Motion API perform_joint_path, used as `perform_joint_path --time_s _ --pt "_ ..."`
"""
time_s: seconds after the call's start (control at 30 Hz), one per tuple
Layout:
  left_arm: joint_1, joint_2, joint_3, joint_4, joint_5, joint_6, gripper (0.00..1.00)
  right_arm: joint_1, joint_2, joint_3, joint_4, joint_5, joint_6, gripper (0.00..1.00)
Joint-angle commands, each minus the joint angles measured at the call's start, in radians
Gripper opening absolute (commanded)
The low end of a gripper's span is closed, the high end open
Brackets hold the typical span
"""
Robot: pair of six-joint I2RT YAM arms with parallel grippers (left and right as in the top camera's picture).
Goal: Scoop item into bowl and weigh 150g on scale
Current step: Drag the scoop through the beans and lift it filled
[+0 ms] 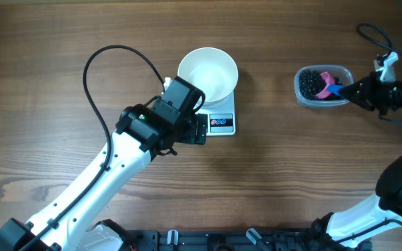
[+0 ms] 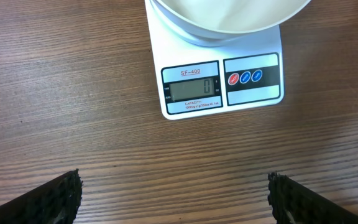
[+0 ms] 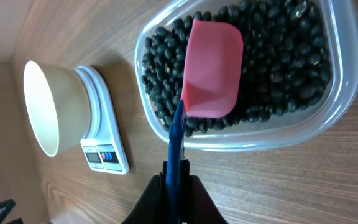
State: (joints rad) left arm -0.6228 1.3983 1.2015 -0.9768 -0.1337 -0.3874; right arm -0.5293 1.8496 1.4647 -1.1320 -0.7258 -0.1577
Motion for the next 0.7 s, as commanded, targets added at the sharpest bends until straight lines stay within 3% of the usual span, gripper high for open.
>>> perform_joint_path --time_s 0.0,0.23,0.67 --pt "-0.001 -0.014 -0.009 0.0 -0.016 -0.013 1.0 -0.002 0.027 -0.008 -0.008 -0.061 -0.001 0.04" --pt "-0.001 -0.014 -0.009 0.0 -0.016 -0.013 1.0 -0.039 0.032 -0.008 -0.033 -0.108 -0.053 0.04" --pt "-0.001 -0.014 -0.009 0.0 -0.016 -0.013 1.0 -0.148 0.032 -0.008 -0.046 -0.184 0.002 0.04"
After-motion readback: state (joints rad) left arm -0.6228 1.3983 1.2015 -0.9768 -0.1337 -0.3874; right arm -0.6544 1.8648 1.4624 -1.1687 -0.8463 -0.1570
